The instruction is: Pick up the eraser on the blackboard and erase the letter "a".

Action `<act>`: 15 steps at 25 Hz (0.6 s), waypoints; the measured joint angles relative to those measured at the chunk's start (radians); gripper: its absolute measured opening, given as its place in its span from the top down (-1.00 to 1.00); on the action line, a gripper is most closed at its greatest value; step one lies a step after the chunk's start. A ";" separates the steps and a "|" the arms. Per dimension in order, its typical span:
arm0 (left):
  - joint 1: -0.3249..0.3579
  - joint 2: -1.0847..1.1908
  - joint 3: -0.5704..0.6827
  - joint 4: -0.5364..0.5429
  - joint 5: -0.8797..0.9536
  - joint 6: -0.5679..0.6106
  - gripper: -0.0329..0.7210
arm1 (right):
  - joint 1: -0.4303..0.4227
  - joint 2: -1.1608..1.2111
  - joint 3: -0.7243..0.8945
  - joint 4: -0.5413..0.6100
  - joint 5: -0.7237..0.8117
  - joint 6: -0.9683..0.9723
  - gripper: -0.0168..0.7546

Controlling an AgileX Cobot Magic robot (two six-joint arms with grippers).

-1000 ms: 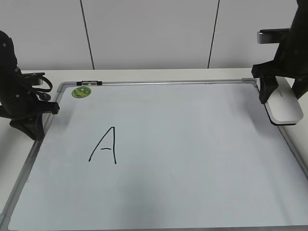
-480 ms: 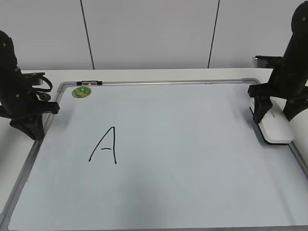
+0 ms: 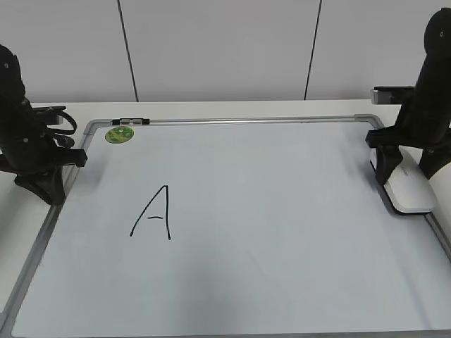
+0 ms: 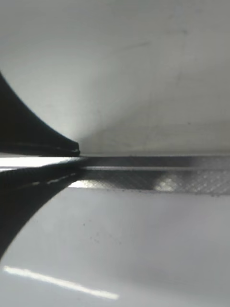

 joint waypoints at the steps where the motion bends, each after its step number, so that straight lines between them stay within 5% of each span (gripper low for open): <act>1: 0.000 0.000 0.000 0.000 0.000 0.000 0.83 | 0.000 0.000 0.000 0.000 0.000 -0.002 -0.39; 15: 0.000 0.000 0.000 0.000 0.000 0.000 0.83 | 0.000 0.035 0.000 0.003 0.000 -0.002 -0.39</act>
